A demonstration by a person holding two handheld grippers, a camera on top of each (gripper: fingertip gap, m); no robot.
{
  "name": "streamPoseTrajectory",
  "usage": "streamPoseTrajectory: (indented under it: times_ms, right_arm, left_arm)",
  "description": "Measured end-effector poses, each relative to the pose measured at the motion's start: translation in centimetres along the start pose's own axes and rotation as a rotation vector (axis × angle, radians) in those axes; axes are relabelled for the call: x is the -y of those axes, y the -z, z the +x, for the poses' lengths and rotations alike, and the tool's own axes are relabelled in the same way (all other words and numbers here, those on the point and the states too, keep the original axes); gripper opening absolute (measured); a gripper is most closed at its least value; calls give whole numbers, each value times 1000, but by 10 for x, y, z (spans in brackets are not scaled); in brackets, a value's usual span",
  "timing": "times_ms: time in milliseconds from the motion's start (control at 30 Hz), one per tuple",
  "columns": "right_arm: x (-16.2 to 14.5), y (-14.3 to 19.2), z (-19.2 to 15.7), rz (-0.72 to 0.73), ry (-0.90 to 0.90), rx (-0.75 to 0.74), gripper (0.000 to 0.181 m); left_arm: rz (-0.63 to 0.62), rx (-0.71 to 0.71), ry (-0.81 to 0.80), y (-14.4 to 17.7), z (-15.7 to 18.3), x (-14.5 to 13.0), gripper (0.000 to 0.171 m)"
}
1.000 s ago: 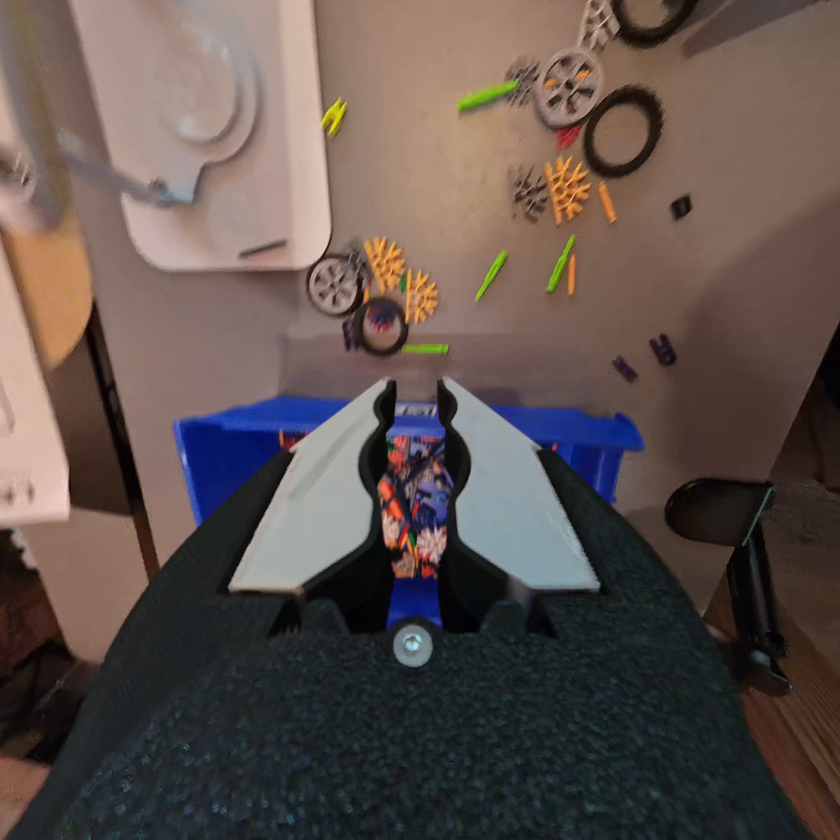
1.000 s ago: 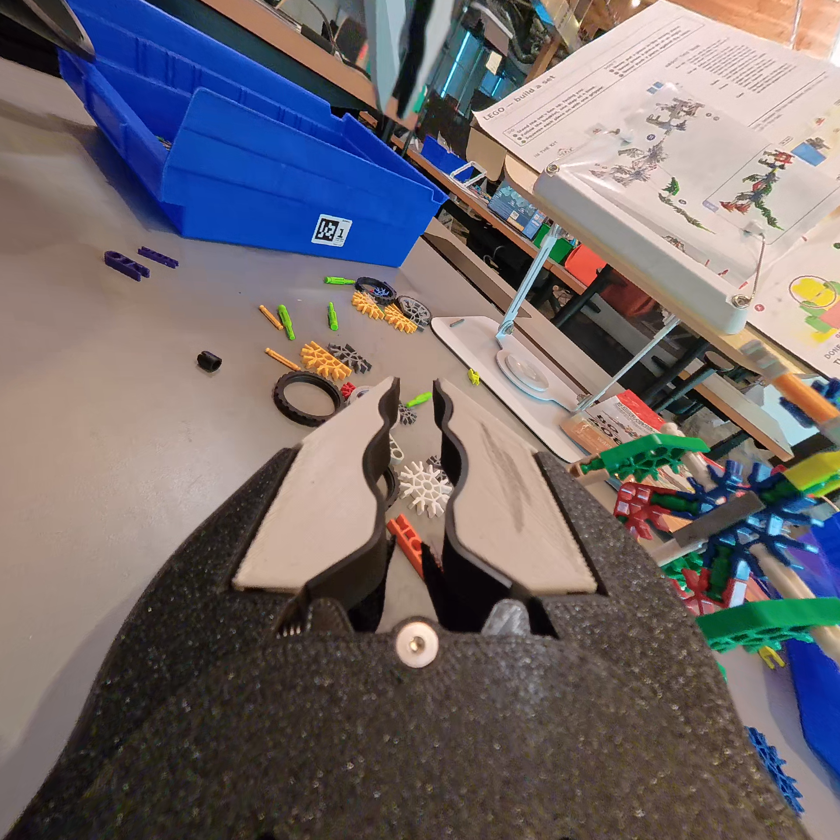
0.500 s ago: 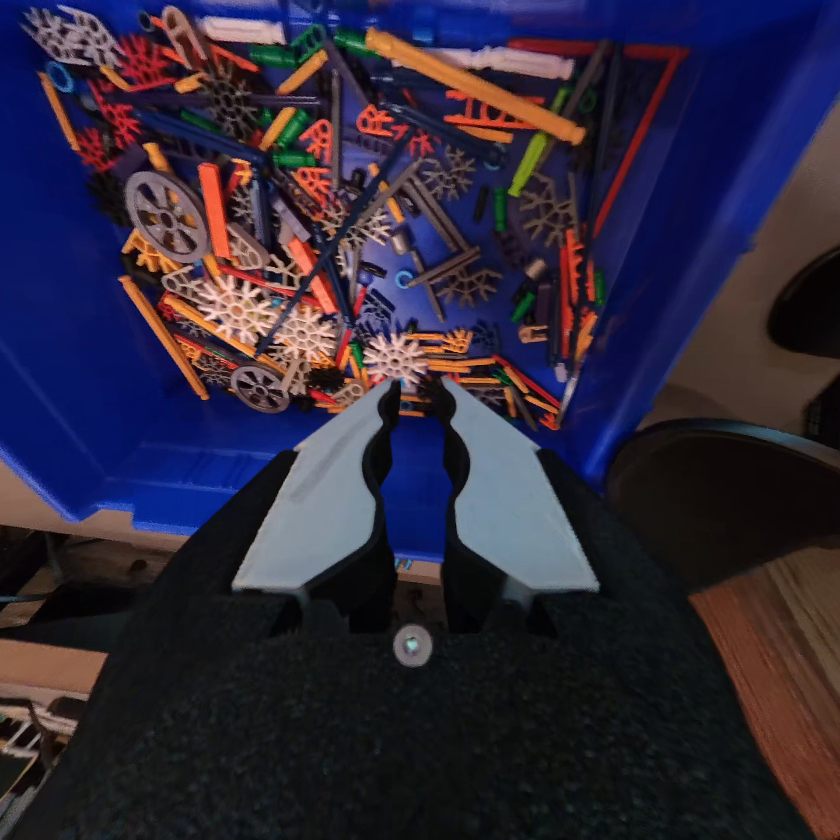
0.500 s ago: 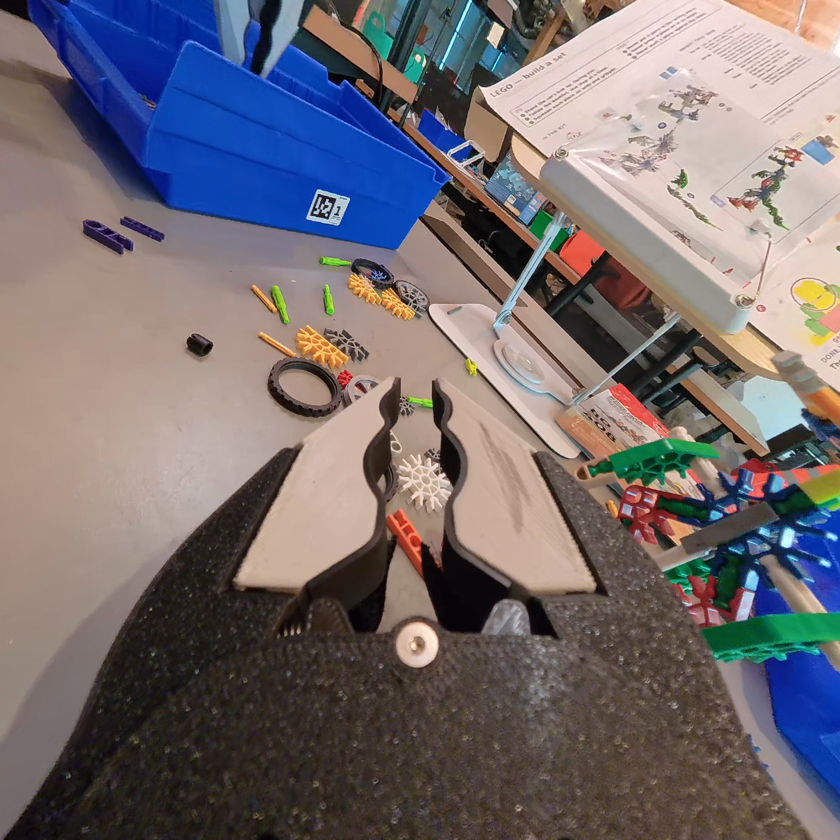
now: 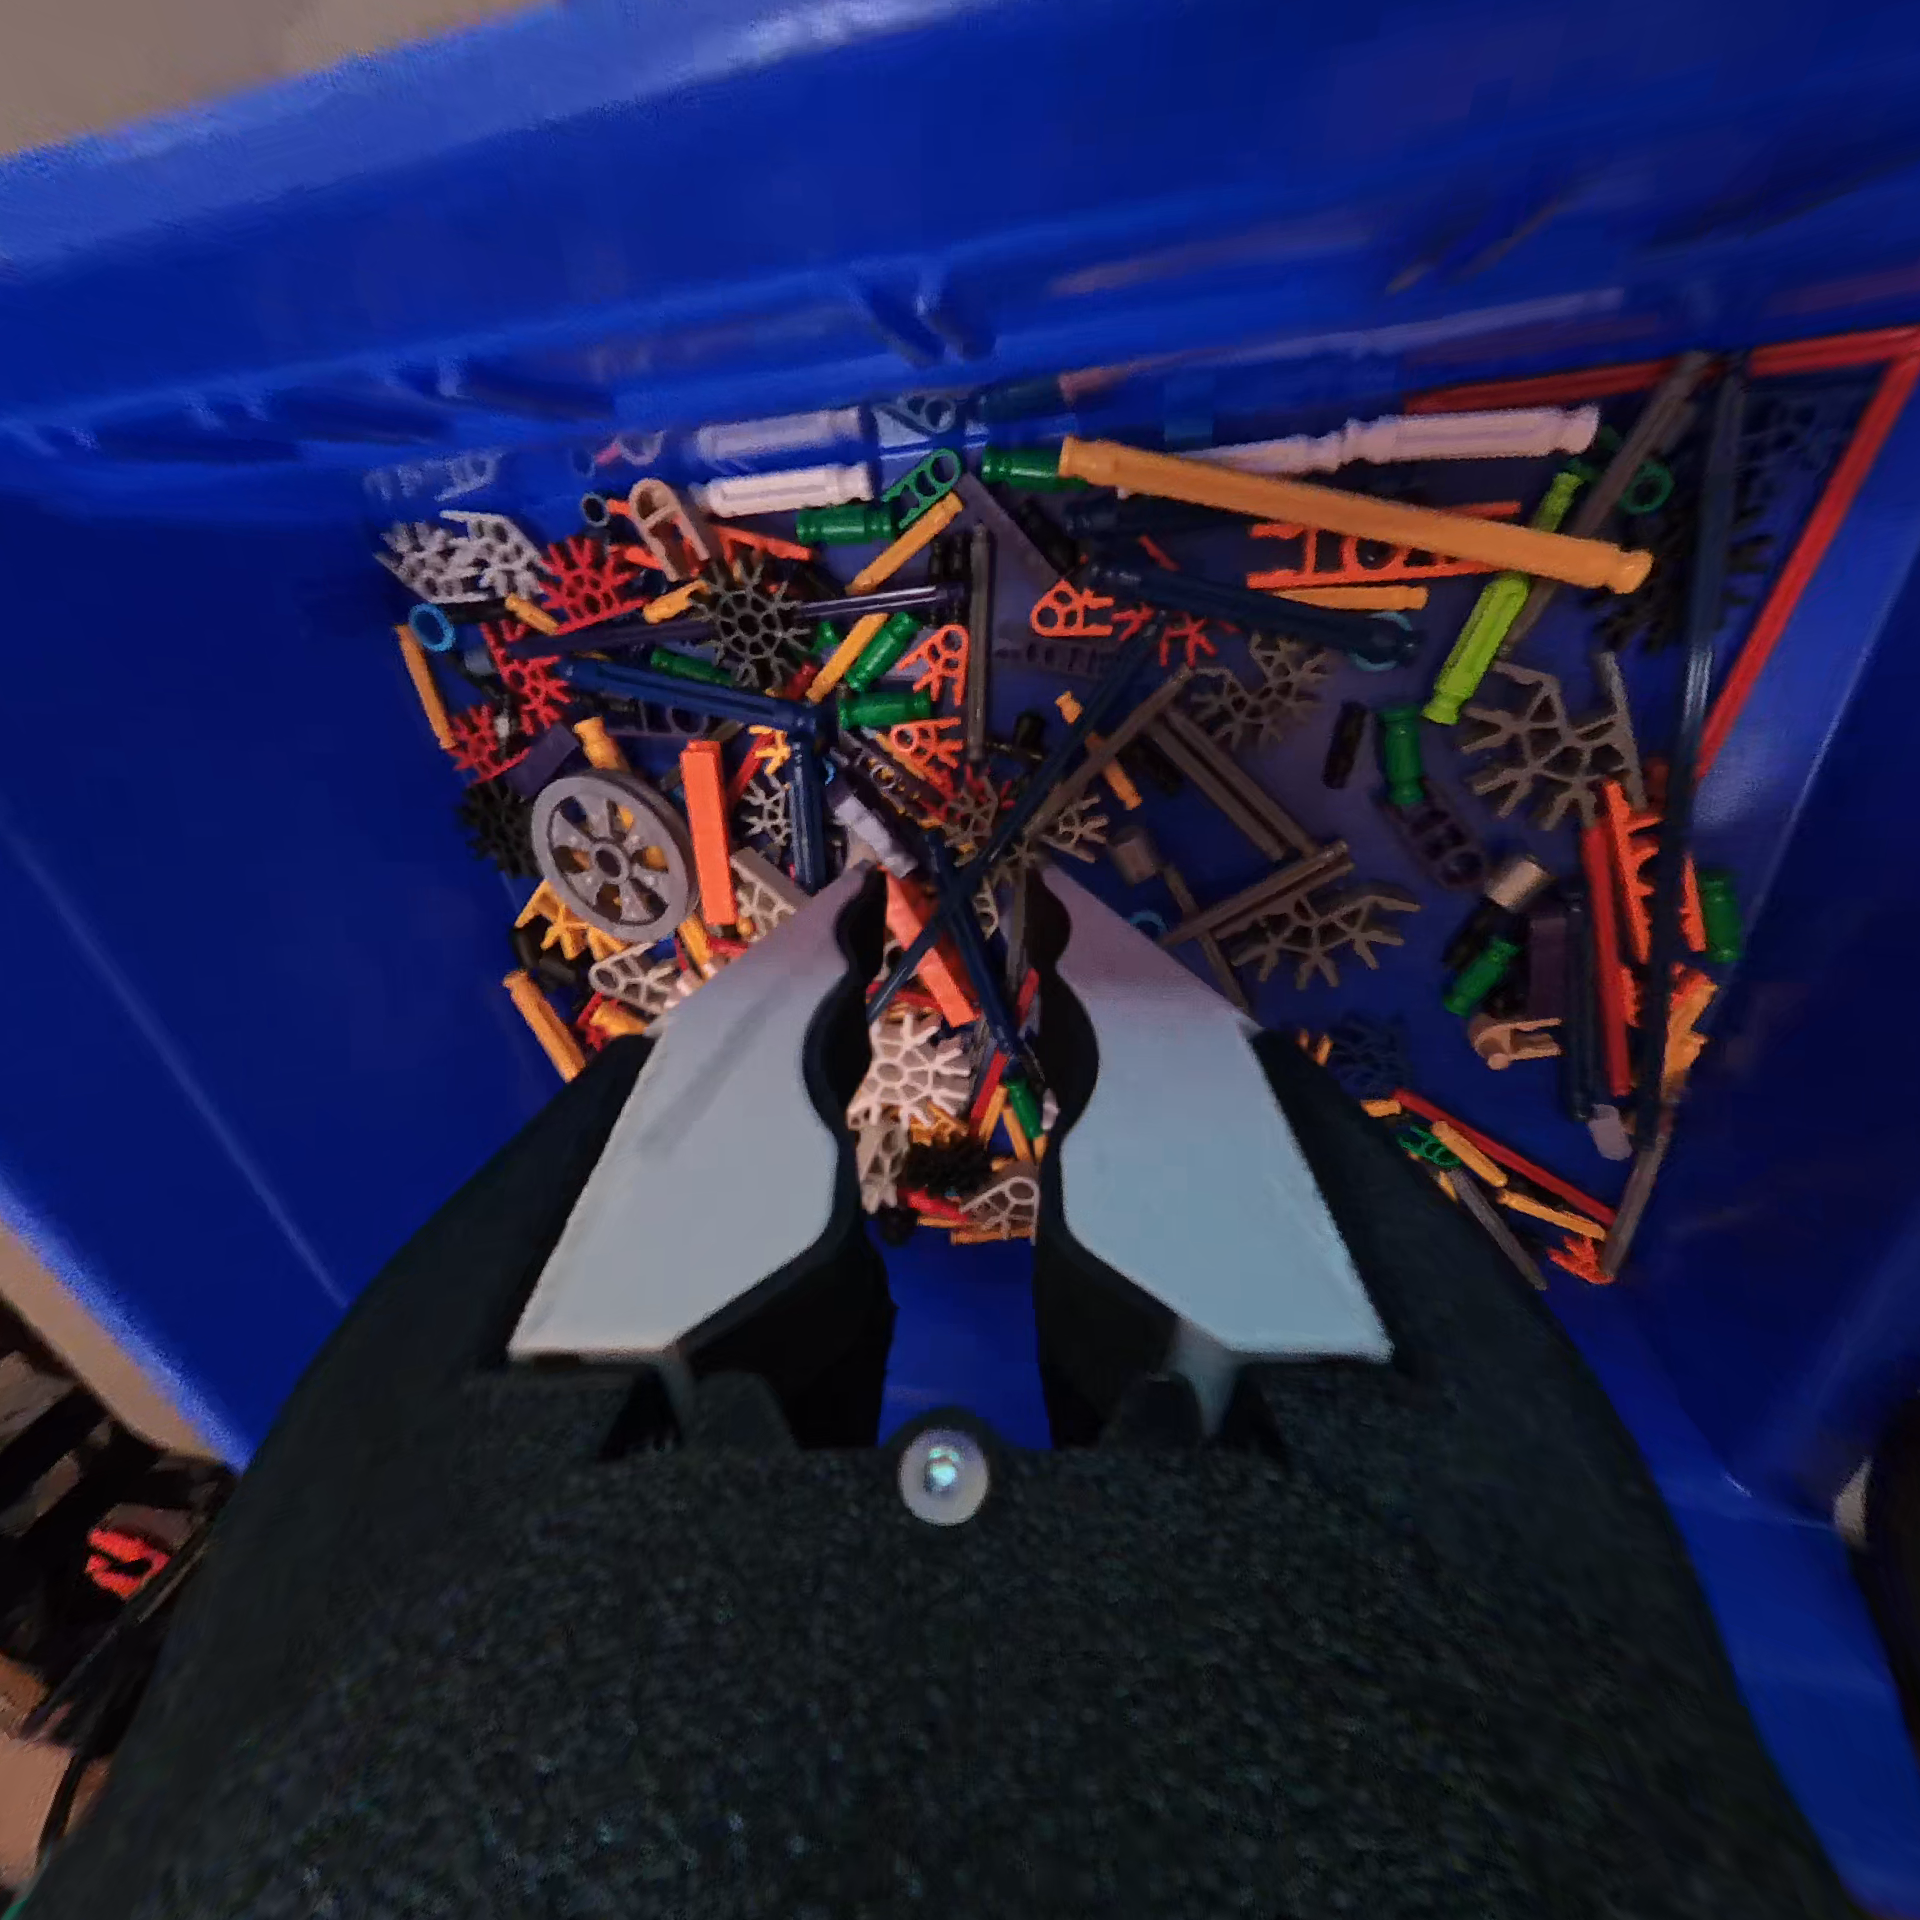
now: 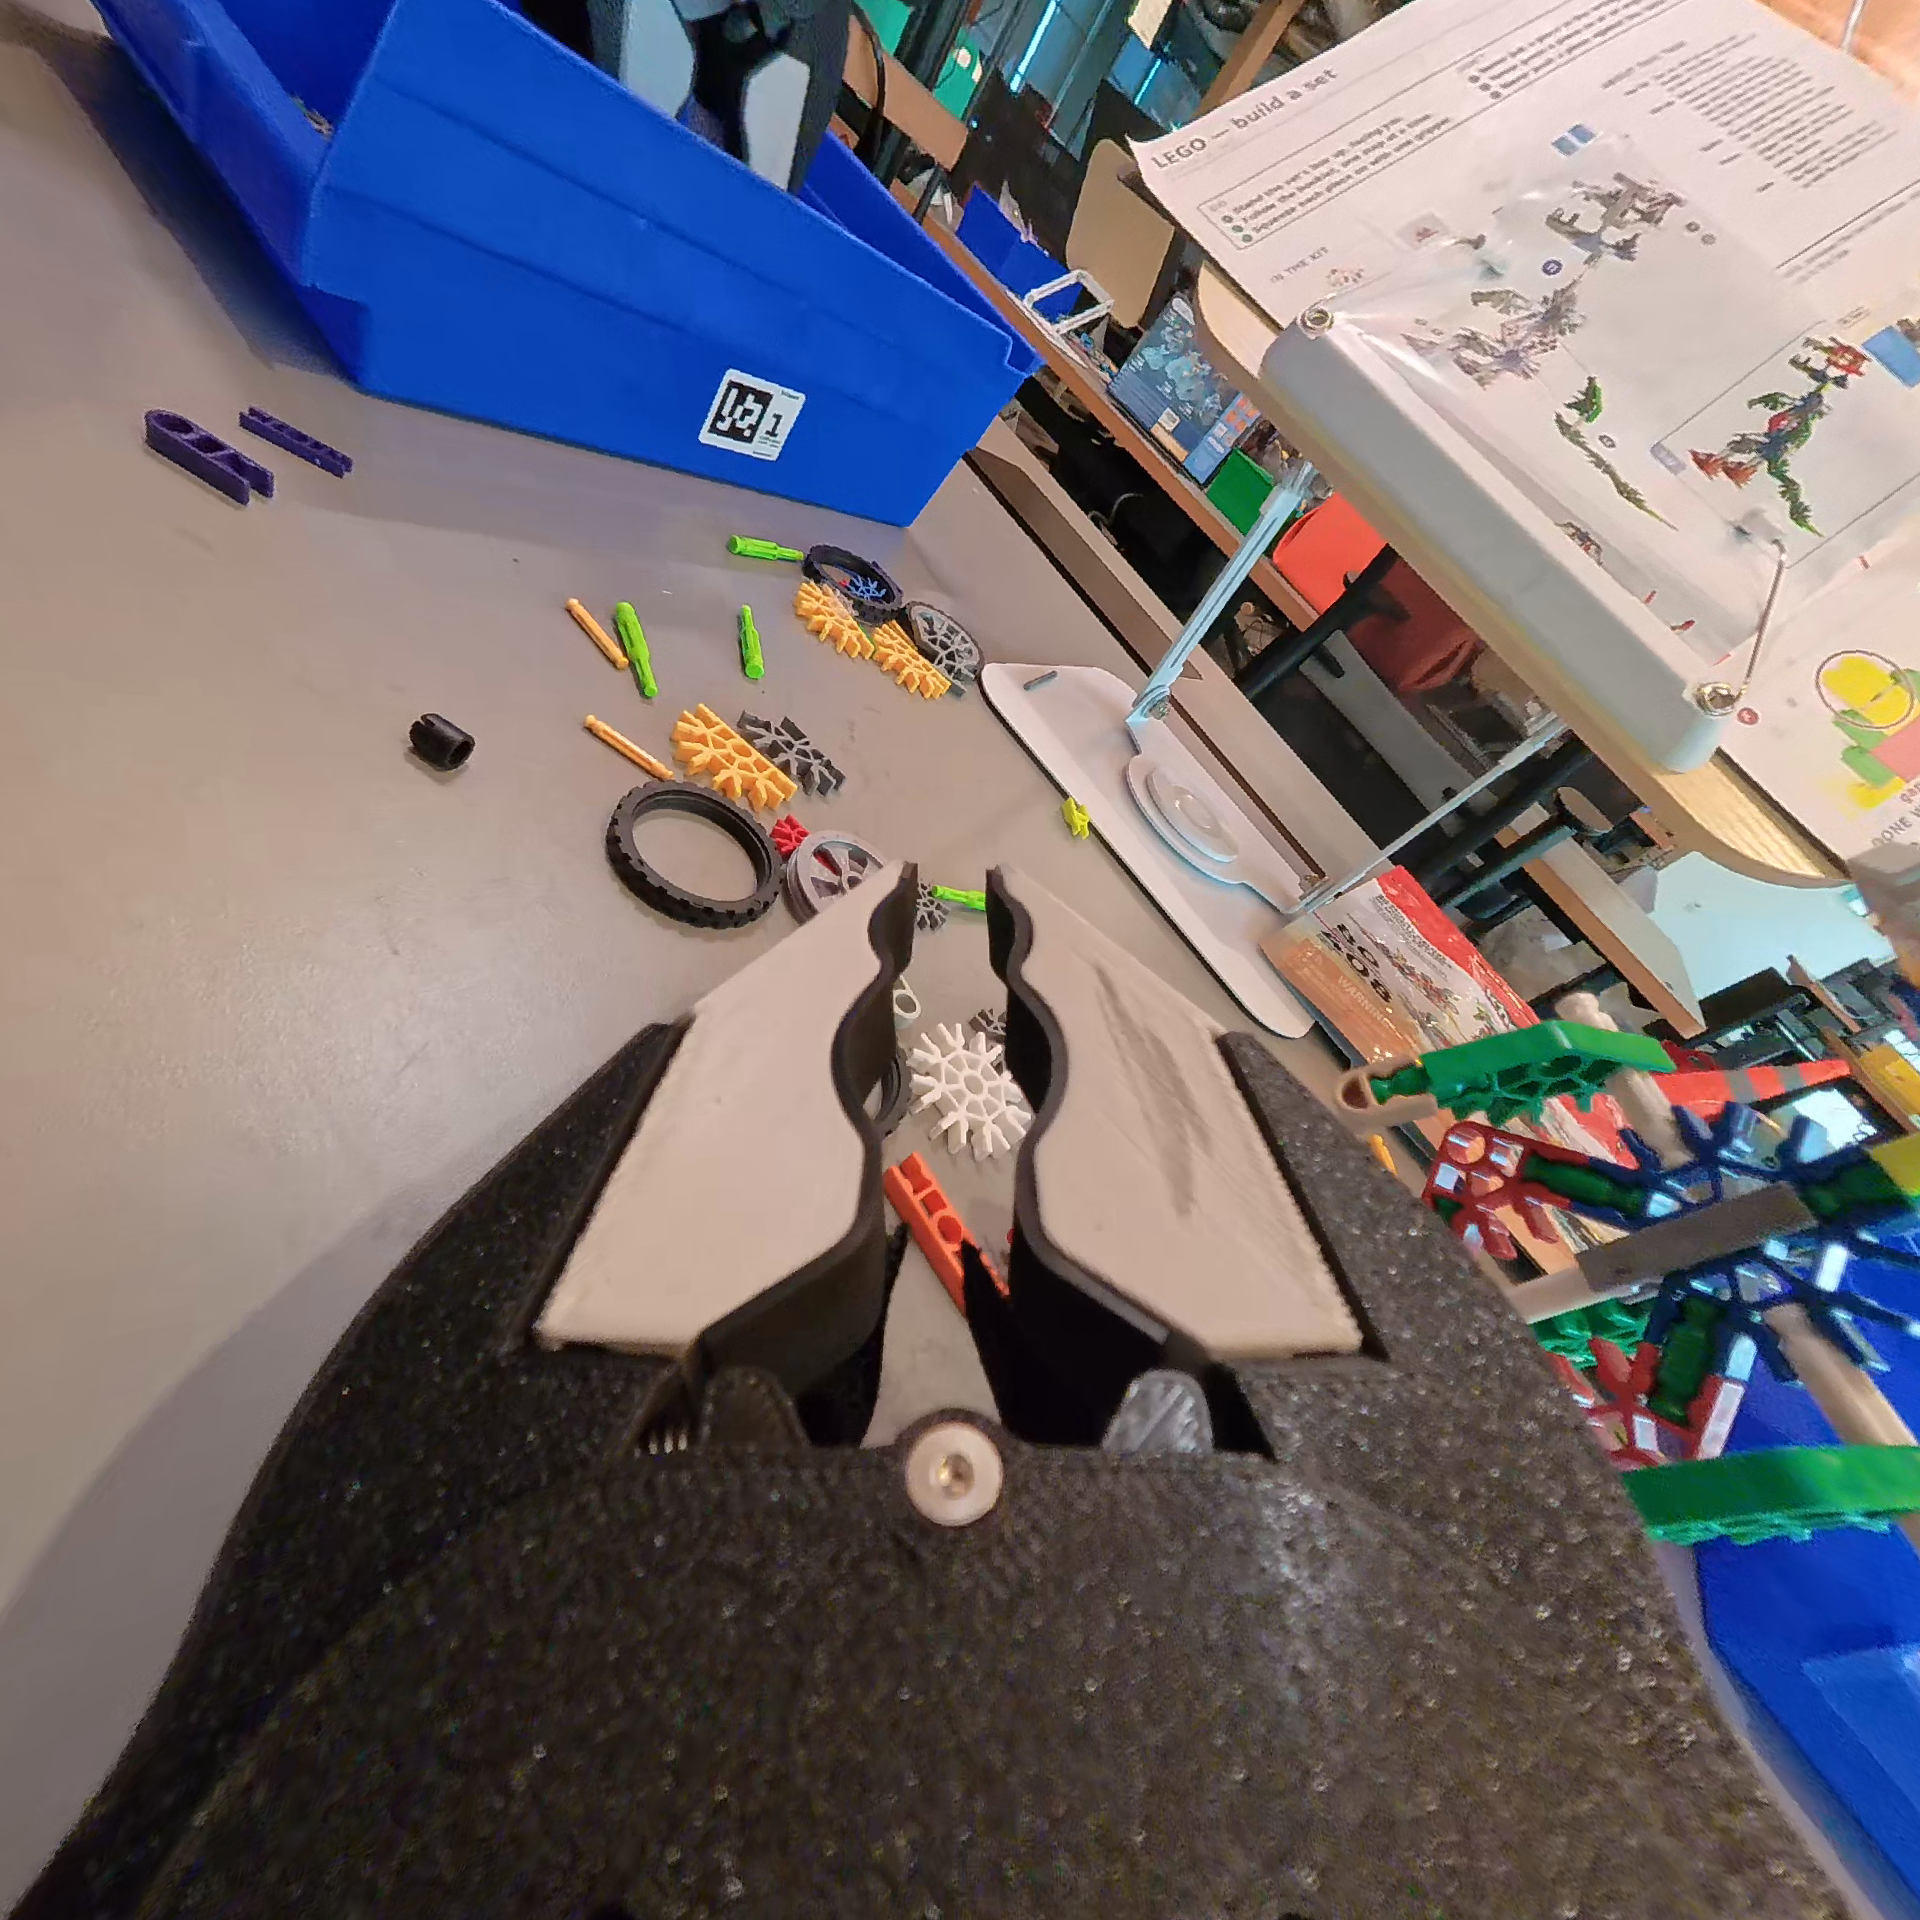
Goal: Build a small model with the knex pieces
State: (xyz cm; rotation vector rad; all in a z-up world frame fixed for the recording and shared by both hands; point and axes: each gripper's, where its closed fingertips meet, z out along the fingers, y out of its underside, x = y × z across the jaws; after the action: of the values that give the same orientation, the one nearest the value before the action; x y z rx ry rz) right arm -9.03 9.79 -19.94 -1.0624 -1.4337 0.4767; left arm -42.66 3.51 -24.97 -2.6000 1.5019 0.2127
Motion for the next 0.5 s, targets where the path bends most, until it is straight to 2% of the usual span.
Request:
streamPoseTrajectory:
  times_ms: [233, 333, 500]
  right_arm:
    - [-3, -2, 0, -21, 20, -10, 10]
    - [-4, -3, 0, -29, 27, -16, 10]
    - [-5, -4, -1, -41, 37, -21, 10]
  left_arm:
    - [28, -38, 6, -13, 0, -2, 13]
    - [20, -6, 23, -10, -11, -9, 5]
    - [16, 93, 88, 5, -41, -22, 5]
